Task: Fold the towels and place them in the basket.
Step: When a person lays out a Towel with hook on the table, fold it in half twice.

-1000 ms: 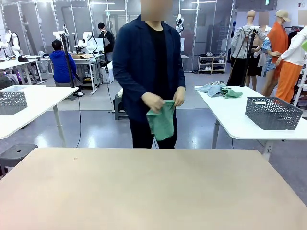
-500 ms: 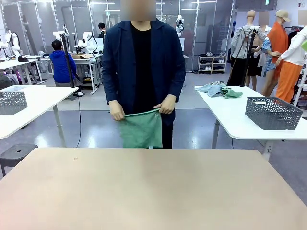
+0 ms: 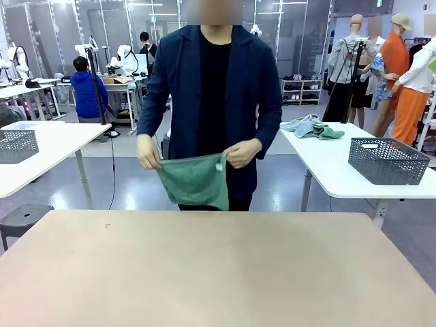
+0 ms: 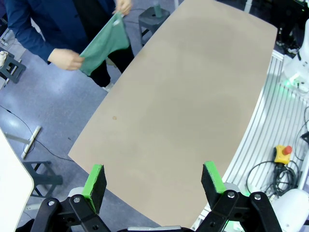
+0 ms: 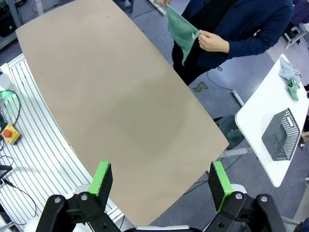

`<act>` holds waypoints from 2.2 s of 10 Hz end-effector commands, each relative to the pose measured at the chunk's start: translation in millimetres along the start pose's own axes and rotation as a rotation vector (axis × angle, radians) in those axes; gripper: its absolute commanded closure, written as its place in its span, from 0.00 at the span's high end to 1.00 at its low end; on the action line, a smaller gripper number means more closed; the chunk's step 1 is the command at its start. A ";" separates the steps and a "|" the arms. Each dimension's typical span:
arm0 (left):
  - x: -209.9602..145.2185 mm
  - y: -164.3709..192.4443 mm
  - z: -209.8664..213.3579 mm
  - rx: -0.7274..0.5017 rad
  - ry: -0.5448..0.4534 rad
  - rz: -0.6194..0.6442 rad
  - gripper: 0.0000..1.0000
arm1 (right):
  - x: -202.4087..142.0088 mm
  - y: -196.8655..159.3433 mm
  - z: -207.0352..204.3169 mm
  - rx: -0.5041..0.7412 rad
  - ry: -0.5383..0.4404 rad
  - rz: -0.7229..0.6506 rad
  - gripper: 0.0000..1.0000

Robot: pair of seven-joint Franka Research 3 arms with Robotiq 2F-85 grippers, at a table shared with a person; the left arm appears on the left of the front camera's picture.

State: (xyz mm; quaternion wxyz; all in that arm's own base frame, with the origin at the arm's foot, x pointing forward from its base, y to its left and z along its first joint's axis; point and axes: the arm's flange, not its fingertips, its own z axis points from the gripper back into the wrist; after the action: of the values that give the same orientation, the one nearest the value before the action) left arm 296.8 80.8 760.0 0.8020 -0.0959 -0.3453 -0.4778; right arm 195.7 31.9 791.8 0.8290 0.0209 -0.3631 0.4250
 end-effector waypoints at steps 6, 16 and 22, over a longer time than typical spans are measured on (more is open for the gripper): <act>0.1 -0.3 0.2 -0.001 -0.001 -0.007 1.00 | 0.5 0.5 -0.2 0.003 -0.002 0.003 1.00; 0.1 -0.3 0.2 -0.001 -0.001 -0.007 1.00 | 0.5 0.5 -0.2 0.003 -0.002 0.003 1.00; 0.1 -0.3 0.2 -0.001 -0.001 -0.007 1.00 | 0.5 0.5 -0.2 0.003 -0.002 0.003 1.00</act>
State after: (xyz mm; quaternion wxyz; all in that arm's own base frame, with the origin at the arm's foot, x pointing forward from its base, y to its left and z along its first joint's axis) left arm 296.8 80.8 760.0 0.8020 -0.0959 -0.3453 -0.4778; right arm 195.7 31.9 791.8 0.8290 0.0209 -0.3631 0.4250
